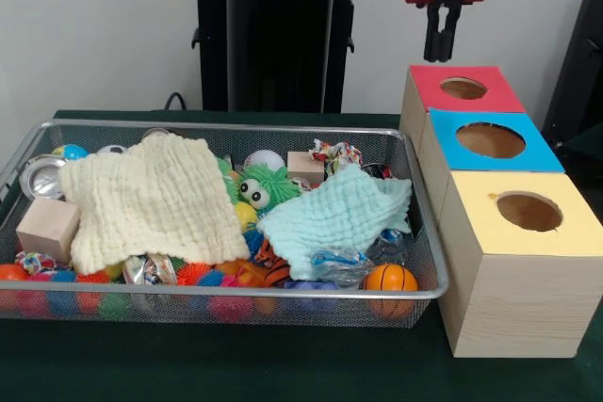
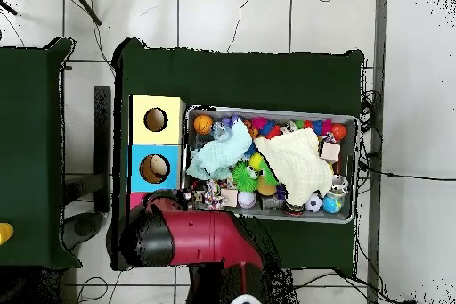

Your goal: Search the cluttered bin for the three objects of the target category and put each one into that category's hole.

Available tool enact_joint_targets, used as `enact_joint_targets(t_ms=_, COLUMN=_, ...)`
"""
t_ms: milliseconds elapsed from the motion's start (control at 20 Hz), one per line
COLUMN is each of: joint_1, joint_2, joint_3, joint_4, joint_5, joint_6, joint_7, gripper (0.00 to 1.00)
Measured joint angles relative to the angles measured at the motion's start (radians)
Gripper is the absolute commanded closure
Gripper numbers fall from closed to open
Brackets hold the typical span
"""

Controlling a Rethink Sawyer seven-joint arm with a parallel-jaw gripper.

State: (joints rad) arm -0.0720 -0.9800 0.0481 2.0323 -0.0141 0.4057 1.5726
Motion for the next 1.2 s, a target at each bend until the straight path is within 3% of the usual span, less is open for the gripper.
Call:
enact_joint_targets(t_ms=350, joint_1=-0.184, joint_2=0.018, joint_3=0.101, joint_4=-0.037, joint_5=-0.022, joint_6=0.014, joint_7=0.000, gripper=1.00)
enact_joint_targets(t_ms=700, joint_1=-0.362, joint_2=0.082, joint_3=0.190, joint_4=-0.079, joint_5=-0.135, joint_6=0.014, joint_7=0.000, gripper=1.00)
enact_joint_targets(t_ms=1200, joint_1=-0.404, joint_2=0.129, joint_3=0.251, joint_4=-0.070, joint_5=-0.284, joint_6=-0.007, joint_7=0.000, gripper=1.00)
